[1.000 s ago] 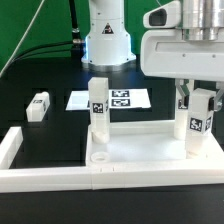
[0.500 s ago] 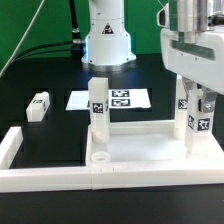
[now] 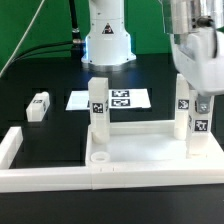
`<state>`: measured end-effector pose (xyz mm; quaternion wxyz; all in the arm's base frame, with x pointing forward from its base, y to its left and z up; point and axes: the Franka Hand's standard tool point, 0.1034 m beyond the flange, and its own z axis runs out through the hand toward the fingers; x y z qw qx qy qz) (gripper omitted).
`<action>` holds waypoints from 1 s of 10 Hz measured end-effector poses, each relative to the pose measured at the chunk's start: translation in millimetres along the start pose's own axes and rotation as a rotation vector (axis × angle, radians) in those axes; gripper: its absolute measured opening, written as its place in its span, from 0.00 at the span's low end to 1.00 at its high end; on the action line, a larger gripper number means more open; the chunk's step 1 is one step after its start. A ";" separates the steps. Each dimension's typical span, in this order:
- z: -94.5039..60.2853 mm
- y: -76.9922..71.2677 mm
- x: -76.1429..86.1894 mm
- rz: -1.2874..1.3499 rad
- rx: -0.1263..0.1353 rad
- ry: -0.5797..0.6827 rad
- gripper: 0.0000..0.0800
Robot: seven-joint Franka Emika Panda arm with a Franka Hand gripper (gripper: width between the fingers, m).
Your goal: Assemble desk
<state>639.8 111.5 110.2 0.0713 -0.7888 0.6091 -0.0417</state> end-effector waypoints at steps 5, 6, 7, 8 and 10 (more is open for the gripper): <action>1.6 -1.9 1.7 -0.491 -0.006 0.008 0.81; 1.5 -1.9 3.0 -0.602 -0.014 0.019 0.81; 1.4 -3.2 3.7 -0.834 -0.035 0.040 0.81; 0.9 -4.6 4.6 -1.008 -0.038 0.035 0.81; 1.5 -4.0 5.8 -0.953 -0.038 0.038 0.81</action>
Offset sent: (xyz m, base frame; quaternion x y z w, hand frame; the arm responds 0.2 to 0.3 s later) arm 0.0000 0.0000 0.0000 0.0000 0.0000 -0.1938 0.9810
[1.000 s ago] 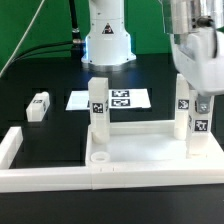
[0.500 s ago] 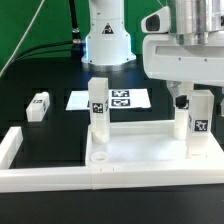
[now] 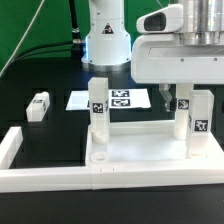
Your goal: Assemble desk
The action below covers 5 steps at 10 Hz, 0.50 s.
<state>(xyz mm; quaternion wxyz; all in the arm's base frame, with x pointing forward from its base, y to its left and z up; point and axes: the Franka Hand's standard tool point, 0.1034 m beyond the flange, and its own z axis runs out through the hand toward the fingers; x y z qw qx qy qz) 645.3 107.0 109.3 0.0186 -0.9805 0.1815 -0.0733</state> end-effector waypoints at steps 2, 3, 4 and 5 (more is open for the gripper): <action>0.0 0.4 0.2 0.039 0.000 0.000 0.65; -0.1 0.2 0.2 0.130 0.001 0.000 0.43; 0.0 1.8 0.8 0.215 -0.001 0.001 0.43; 0.2 2.6 0.1 0.329 -0.004 -0.006 0.36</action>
Offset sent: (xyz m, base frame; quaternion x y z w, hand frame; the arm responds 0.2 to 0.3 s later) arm 0.0000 0.0000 0.0000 0.0000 0.0000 0.2571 0.9664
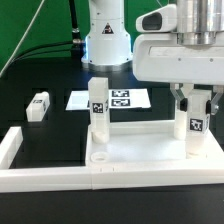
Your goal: Assemble desk
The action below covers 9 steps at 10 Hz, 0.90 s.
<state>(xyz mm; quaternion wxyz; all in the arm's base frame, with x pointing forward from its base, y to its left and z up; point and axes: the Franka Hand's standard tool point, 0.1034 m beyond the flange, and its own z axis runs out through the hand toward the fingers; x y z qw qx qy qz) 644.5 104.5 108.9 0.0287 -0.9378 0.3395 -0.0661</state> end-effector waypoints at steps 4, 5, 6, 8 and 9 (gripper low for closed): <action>0.9 4.8 -2.6 0.680 -0.024 -0.043 0.36; 1.4 5.0 -3.5 0.843 -0.021 -0.062 0.36; 1.8 4.7 -4.1 1.018 -0.022 -0.068 0.36; 2.1 5.4 -4.1 1.052 -0.024 -0.067 0.36; 1.4 5.3 -2.7 0.937 -0.022 -0.062 0.47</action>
Offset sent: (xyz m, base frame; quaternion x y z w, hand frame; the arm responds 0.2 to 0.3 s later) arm 0.0052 0.0083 0.0061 0.0074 -0.0476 0.3967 0.9167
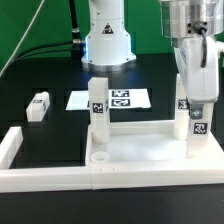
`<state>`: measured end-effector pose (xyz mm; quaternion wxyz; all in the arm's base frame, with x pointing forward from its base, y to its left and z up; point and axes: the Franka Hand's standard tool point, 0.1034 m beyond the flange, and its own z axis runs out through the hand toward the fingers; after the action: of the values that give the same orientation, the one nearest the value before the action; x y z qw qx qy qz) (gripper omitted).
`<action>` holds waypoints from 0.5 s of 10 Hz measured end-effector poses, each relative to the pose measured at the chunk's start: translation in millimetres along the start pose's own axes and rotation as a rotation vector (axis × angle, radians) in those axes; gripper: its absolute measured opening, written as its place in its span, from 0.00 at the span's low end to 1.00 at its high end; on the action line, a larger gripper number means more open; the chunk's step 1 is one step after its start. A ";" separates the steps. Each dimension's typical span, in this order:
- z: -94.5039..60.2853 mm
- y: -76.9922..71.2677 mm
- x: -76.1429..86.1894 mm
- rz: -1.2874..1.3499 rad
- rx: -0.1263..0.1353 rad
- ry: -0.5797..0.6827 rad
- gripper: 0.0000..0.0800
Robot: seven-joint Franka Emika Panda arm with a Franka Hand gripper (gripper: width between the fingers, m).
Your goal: Assemble desk
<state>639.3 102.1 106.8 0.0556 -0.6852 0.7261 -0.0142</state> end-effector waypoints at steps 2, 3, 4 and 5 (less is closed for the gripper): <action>-3.0 -6.9 -1.1 -0.380 0.025 0.007 0.66; -0.4 -4.6 -3.0 -0.570 0.021 0.002 0.79; -0.5 -4.9 -1.9 -0.615 0.019 0.007 0.79; -0.5 -5.0 -0.9 -0.691 0.018 0.011 0.81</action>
Offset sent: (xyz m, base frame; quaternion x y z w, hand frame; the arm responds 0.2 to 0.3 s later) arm 0.0000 0.0000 0.0000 0.0000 0.0000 -0.1296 0.9916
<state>644.3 102.7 107.8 0.0497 -0.8901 0.4512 -0.0422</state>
